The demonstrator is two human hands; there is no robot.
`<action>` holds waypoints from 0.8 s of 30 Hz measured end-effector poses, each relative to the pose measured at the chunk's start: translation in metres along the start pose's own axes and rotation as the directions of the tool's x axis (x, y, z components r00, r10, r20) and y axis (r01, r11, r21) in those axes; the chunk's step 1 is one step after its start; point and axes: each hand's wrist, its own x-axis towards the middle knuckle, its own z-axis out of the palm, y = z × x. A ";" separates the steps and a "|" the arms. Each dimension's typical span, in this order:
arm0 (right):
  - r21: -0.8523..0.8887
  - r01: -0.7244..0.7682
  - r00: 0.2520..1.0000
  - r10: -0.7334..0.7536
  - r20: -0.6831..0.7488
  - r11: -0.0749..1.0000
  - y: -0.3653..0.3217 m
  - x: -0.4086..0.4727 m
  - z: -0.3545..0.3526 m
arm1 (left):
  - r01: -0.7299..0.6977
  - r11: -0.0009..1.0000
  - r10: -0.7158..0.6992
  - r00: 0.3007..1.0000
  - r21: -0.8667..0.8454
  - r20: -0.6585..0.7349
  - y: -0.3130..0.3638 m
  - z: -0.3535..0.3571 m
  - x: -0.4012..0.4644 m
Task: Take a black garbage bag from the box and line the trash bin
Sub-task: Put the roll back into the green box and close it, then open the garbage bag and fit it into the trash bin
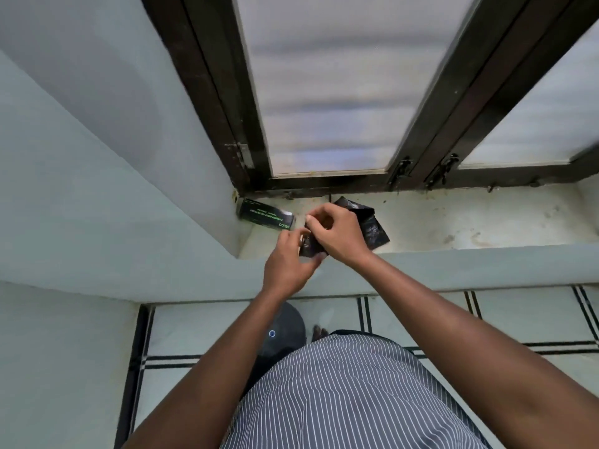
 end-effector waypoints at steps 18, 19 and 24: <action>-0.671 -0.001 1.000 0.003 0.003 0.742 0.105 -0.061 -0.043 | 0.318 0.430 -0.329 0.927 -0.845 0.181 0.054 -0.028 0.006; -0.571 -0.040 0.999 0.046 -0.003 0.820 0.099 -0.065 -0.044 | 0.328 0.483 -0.367 0.918 -0.812 0.152 0.054 -0.028 0.003; 0.334 -0.364 0.916 0.399 -0.041 0.869 0.038 -0.092 -0.041 | 0.166 0.836 -0.127 0.986 -0.522 0.110 0.049 -0.040 -0.040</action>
